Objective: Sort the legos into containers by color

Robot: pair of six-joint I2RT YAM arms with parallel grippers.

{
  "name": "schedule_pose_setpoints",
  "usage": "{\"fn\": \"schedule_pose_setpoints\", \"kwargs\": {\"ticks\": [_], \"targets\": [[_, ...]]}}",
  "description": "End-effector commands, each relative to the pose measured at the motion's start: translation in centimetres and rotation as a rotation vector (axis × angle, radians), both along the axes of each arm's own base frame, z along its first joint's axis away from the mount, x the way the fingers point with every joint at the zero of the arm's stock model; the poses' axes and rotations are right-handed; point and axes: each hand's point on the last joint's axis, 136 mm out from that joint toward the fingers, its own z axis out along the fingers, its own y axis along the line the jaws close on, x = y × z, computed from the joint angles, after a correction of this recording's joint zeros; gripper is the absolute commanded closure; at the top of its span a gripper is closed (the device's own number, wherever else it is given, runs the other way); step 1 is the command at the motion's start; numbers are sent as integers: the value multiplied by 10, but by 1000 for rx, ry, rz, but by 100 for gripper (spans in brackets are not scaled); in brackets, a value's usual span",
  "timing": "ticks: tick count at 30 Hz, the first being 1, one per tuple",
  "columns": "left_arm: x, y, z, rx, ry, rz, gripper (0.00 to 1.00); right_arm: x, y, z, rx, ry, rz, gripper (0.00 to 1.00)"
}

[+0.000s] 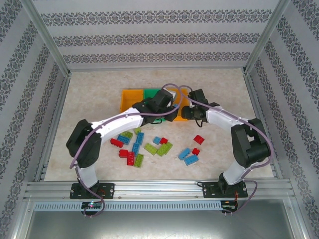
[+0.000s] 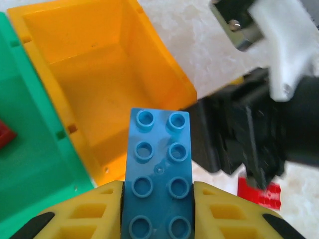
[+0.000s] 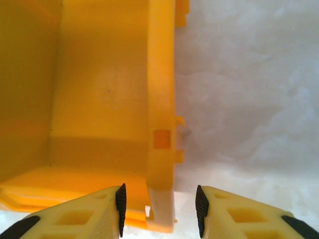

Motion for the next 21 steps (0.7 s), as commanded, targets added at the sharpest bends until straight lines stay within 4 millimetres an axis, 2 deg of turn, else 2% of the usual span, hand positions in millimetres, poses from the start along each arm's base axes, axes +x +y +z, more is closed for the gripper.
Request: {"fn": "schedule_pose_setpoints", "kwargs": {"ticks": [1,7,10,14,16,19,21], "targets": [[17,5,-14,32,37,71,78,-3,-14,20,-18,-51,-56,47],[42,4,-27,39,65,134,78,-23,-34,28,-16,-62,-121,31],[48,-2,-28,20,68,139,76,-43,-48,20,-15,26,-179,24],[52,-12,-28,-3,78,129,69,-75,-55,9,8,122,-236,21],[52,-12,-28,-8,80,129,59,-87,-54,7,21,132,-225,21],[48,-13,-23,-25,82,122,36,-104,-53,3,12,147,-207,21],[46,-14,-17,-49,81,111,30,-115,-51,-2,18,175,-205,21]]}}
